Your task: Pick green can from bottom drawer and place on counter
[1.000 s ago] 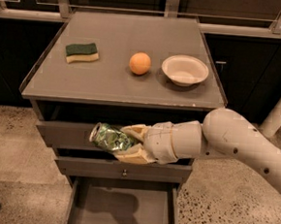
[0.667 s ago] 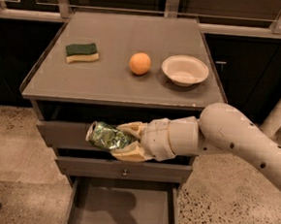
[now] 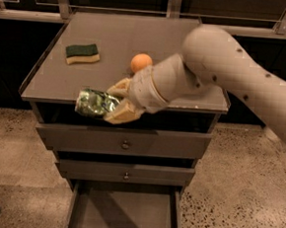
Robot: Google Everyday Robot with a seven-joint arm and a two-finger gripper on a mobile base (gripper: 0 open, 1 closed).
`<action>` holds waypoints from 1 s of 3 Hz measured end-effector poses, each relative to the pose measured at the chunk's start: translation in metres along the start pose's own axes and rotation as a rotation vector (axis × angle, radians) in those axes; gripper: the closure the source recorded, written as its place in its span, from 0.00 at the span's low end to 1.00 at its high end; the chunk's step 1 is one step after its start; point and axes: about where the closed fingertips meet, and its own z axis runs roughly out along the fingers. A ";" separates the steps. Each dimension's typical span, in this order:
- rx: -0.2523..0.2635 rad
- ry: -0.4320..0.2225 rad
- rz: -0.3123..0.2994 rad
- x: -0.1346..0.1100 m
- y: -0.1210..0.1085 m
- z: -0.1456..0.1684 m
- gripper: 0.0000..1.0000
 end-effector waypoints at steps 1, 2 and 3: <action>-0.014 0.033 -0.050 -0.034 -0.038 -0.001 1.00; -0.024 0.022 -0.057 -0.039 -0.072 0.007 1.00; -0.004 0.004 -0.026 -0.024 -0.099 0.014 1.00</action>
Offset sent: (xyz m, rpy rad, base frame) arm 0.1063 0.0461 0.0447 -0.0166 -0.0190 0.0572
